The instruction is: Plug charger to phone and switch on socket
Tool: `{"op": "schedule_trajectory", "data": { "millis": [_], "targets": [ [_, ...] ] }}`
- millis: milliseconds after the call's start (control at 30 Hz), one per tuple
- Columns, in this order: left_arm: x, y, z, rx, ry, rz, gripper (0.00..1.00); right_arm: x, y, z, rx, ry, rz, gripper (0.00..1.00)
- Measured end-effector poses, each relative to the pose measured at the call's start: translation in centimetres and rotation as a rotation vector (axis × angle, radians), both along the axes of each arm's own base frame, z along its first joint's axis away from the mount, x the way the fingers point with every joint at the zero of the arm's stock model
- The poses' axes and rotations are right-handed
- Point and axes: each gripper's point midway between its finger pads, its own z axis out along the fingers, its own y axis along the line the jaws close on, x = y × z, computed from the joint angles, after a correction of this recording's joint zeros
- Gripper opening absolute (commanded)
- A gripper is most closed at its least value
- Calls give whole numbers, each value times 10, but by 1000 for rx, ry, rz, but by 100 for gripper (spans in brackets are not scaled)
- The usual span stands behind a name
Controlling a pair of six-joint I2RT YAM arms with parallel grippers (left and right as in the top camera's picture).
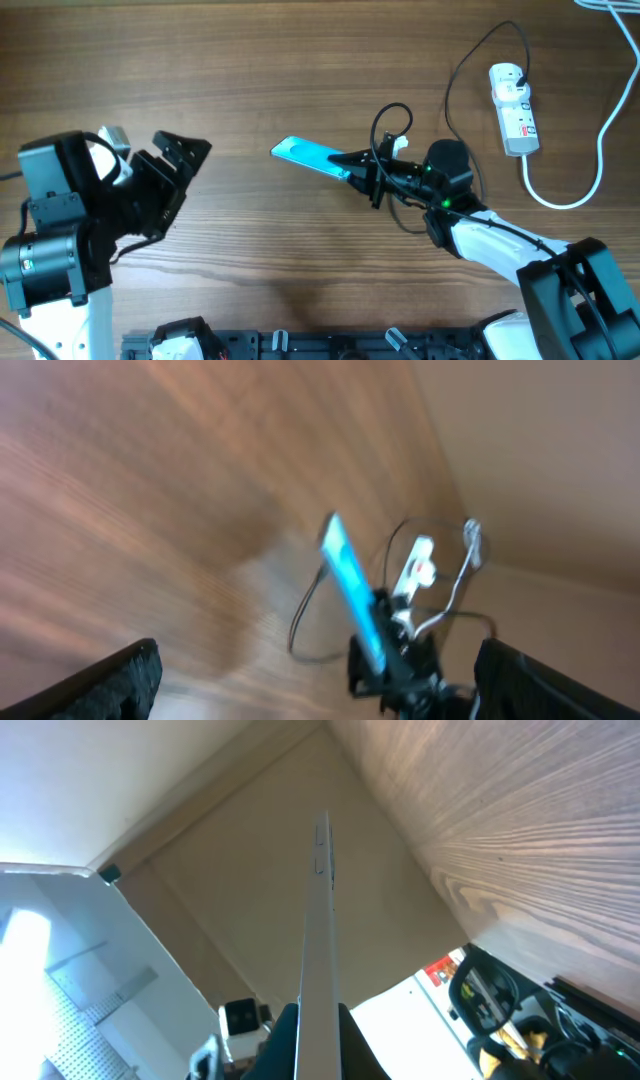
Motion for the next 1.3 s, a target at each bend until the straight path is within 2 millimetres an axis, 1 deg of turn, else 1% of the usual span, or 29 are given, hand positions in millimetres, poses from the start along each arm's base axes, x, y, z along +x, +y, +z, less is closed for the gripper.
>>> {"op": "schedule_trajectory", "data": {
  "millis": [33, 100, 167, 267, 333, 400, 467, 533, 633, 700, 733, 767, 833, 900, 933, 1067, 1167, 1300],
  "targets": [
    [-7, -4, -5, -5, 35, -15, 100, 1, 0, 1, 1, 0, -1, 4],
    [-11, -12, -7, -8, 51, -44, 100, 1, 0, 1, 0, 7, -1, 4],
    [-11, -23, -8, -18, 60, -82, 100, 1, 0, -7, -15, 50, -2, 4],
    [-2, -40, -9, -57, 82, -98, 100, -1, -1, -17, -37, 105, -2, 4],
    [4, -51, -15, -77, 130, -85, 100, -1, -2, -18, -39, 113, -4, 4],
    [8, -63, -29, -90, 219, -65, 100, -1, -2, -18, -40, 113, -6, 4],
    [17, -81, -52, -91, 332, -48, 99, 2, -2, -19, -42, 113, -19, 4],
    [25, -91, -64, -90, 376, -46, 97, 3, -3, -19, -43, 112, -26, 4],
    [42, -117, -91, -104, 455, -42, 95, 5, -4, -19, -46, 111, -38, 4],
    [52, -127, -100, -129, 480, -33, 92, 5, -4, -20, -46, 111, -41, 4],
    [57, -131, -103, -146, 482, -30, 90, 5, -4, -20, -46, 111, -42, 4],
    [62, -134, -104, -163, 479, -29, 85, 6, -4, -20, -47, 111, -44, 4],
    [74, -141, -103, -200, 454, -29, 79, 6, -4, -20, -47, 111, -44, 4],
    [81, -147, -102, -225, 442, -21, 74, 6, -4, -20, -47, 111, -44, 4],
    [84, -150, -101, -235, 438, -22, 74, 6, -4, -20, -47, 111, -44, 4],
    [77, -165, -104, -240, 460, -39, 71, 6, -4, -20, -47, 111, -44, 4],
    [70, -175, -105, -223, 465, -61, 62, 6, -4, -20, -47, 111, -44, 4],
    [64, -181, -109, -177, 461, -67, 60, 6, -4, -19, -46, 110, -44, 4]
  ]
}}
